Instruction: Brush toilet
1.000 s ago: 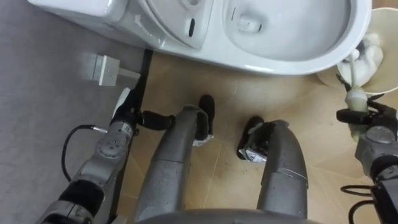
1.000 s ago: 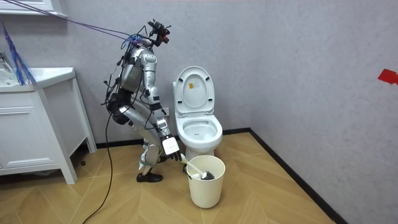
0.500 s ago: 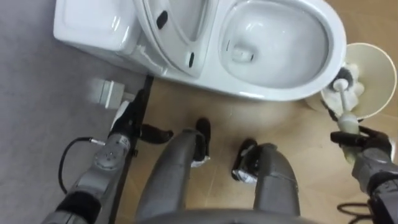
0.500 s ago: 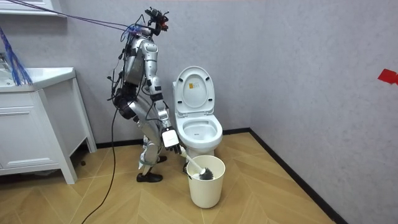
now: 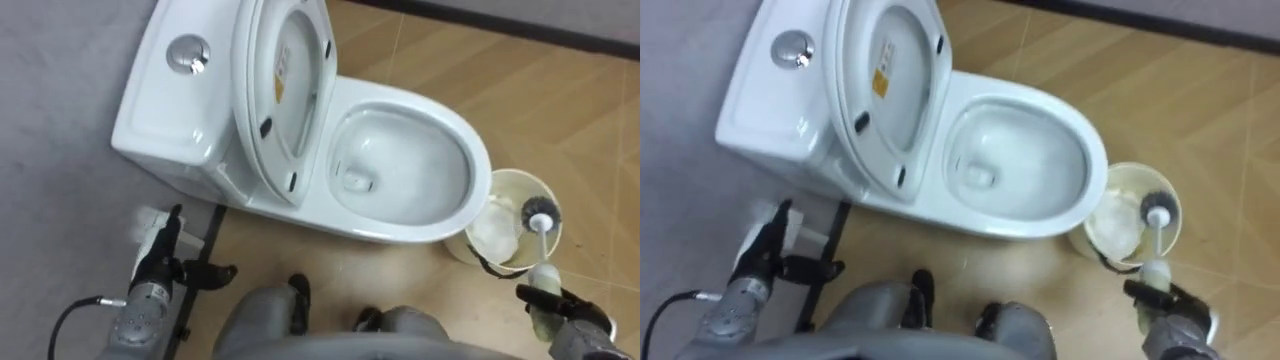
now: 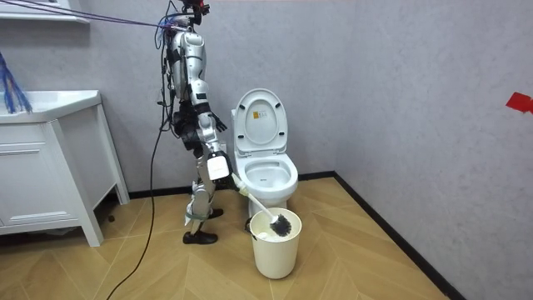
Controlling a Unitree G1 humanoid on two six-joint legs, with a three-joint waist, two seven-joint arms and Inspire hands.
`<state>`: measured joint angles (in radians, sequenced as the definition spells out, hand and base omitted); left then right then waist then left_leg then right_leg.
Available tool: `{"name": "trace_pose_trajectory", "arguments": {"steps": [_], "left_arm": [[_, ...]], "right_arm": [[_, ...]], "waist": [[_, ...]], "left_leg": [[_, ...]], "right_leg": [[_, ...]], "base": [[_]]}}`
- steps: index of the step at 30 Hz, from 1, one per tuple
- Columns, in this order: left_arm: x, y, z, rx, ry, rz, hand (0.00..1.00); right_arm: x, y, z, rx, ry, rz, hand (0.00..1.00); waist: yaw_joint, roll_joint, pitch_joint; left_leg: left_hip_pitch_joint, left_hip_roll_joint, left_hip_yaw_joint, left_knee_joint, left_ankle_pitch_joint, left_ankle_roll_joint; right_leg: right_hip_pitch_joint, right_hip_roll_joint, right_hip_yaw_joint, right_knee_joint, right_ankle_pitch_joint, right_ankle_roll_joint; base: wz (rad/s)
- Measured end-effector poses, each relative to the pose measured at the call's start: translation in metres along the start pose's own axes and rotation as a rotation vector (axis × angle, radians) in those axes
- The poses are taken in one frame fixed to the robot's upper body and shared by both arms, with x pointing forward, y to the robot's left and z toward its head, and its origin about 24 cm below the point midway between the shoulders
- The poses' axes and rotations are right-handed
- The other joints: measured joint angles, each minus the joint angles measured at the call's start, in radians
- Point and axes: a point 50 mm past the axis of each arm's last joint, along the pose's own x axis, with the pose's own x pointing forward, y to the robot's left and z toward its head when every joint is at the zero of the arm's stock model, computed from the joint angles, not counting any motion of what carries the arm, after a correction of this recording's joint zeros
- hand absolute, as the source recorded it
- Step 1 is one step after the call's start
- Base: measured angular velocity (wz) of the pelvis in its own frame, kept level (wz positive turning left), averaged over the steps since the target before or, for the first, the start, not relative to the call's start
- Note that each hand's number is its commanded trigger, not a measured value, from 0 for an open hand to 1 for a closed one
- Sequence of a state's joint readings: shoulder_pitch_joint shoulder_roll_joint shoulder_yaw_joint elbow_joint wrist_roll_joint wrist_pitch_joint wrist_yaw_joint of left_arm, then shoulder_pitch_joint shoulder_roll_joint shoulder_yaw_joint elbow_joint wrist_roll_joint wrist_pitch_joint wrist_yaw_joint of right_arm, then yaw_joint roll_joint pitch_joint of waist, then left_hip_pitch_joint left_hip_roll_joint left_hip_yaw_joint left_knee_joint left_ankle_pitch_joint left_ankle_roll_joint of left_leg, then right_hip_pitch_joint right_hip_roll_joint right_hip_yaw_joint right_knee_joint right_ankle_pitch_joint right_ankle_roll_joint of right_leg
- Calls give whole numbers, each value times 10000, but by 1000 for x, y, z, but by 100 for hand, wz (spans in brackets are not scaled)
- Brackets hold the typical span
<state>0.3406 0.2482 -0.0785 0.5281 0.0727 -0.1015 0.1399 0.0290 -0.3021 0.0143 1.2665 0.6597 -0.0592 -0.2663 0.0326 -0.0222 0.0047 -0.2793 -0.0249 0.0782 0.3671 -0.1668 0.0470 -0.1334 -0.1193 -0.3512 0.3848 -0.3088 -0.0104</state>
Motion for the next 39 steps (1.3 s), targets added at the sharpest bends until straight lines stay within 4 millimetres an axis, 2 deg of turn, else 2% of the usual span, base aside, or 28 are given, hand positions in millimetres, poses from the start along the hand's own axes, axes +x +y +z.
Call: {"name": "trace_pose_trajectory", "arguments": {"steps": [4, 6, 9, 11, 13, 15, 18, 19, 22, 26, 31, 36, 39], "left_arm": [[-4, 2, -4, 111, -32, 160, 0], [-10, 6, -8, 145, -72, 359, 0], [-18, 14, -15, 261, -61, 977, 0], [-22, 18, -12, 619, -312, 1468, 0], [-27, 20, -5, 1144, -769, 1874, 0], [-31, 21, 13, 1909, -1785, 2168, 0], [-33, 24, 36, 2484, -3146, 2832, 0], [-34, 25, 40, 2603, -3371, 2971, 0], [-35, 27, 60, 3100, -4549, 3604, 0], [-39, 29, 80, 3681, -5824, 4442, 0], [-45, 31, 95, 3694, -6871, 4835, 0], [-41, 32, 106, 4361, -7363, 4922, 0], [-35, 31, 109, 4713, -7447, 4713, 0]], "right_arm": [[-2, -2, -7, -65, -117, 126, 100], [-3, -4, -8, -101, -294, 213, 100], [-3, -1, -4, -266, -481, 338, 100], [-3, 1, 0, -589, -743, 397, 100], [-4, 3, 4, -1054, -1108, 494, 100], [-5, 6, 13, -1551, -1697, 567, 100], [-8, 13, 26, -1896, -2581, 707, 100], [-10, 16, 28, -2060, -2806, 744, 100], [-18, 30, 46, -2616, -4053, 1130, 100], [-30, 46, 60, -3890, -5845, 1541, 100], [-32, 51, 57, -5269, -6256, 1953, 100], [-31, 49, 43, -7963, -6378, 2664, 100], [-32, 52, 48, -8809, -6771, 2752, 100]], "waist": [[-62, -32, -17], [-48, -27, -14], [-13, -75, -12], [19, -134, -23], [73, -202, -37], [276, -238, -14], [406, -233, -20], [423, -217, -10], [566, -35, -50], [563, 88, -41], [566, 131, -53], [594, 117, -44], [524, 80, -29]], "left_leg": [[656, -73, -19, -309, -32, -38], [1025, -80, -26, -437, -82, -73], [1401, -93, -96, -558, -121, -129], [1509, -102, -94, -586, -120, -132], [1538, -133, -89, -584, -119, -133], [1583, -154, -111, -579, -119, -134], [1767, -179, -238, -605, -121, -133], [1785, -175, -242, -588, -127, -137], [1779, -77, -294, -420, -277, -168], [1765, -65, -365, -404, -283, -168], [1697, -80, -460, -382, -286, -179], [1684, -98, -455, -392, -285, -180], [1675, -91, -413, -390, -285, -179]], "right_leg": [[703, 35, -81, -464, 13, 82], [1149, 152, -90, -788, 54, 115], [1570, 160, -109, -1049, 62, 117], [1720, 173, -179, -1130, 63, 114], [1771, 182, -200, -1140, 62, 113], [1842, 186, -202, -1166, 62, 112], [2122, 186, -311, -1293, 60, 120], [2170, 186, -348, -1316, 63, 126], [2213, 247, -324, -1308, 73, 116], [2222, 312, -338, -1305, 75, 119], [2200, 295, -355, -1318, 79, 112], [2190, 296, -353, -1274, 84, 104], [2145, 268, -326, -1270, 83, 104]], "base": [[4], [0], [0], [8], [7], [5], [10], [7], [-2], [4], [5], [0], [-4]]}}
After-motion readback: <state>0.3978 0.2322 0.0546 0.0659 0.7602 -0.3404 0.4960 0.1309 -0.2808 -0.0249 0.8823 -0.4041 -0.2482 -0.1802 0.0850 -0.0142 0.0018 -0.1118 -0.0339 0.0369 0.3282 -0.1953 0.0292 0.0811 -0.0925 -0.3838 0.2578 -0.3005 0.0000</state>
